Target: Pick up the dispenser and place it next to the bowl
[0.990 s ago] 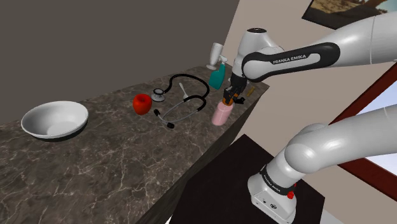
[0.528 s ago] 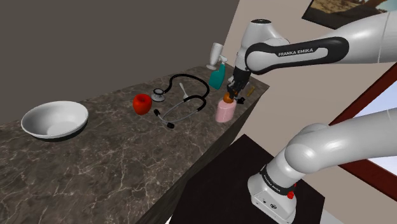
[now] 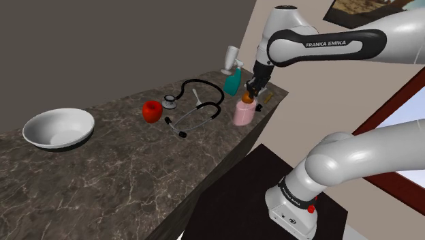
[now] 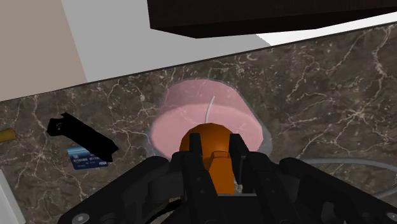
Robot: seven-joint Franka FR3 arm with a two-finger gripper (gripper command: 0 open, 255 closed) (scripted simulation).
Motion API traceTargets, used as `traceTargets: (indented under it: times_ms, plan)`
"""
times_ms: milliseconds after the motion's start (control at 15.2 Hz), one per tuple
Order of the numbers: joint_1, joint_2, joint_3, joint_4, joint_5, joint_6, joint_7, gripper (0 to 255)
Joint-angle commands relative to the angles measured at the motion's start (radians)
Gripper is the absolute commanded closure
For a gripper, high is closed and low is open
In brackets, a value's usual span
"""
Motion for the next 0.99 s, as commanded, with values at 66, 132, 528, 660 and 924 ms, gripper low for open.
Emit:
traceTargets:
  times_ms: [66,132,528,660,924]
  plan:
    - [0.001,-0.013,0.0,0.032,0.004,-0.044,-0.01,255]
    - [0.001,-0.015,0.001,0.043,0.005,-0.057,-0.012,255]
    - [0.003,-0.025,0.005,0.116,0.013,-0.139,-0.027,255]
    - [0.003,-0.027,0.006,0.142,0.015,-0.166,-0.032,255]
    - [0.004,-0.027,0.008,0.195,0.019,-0.219,-0.042,255]
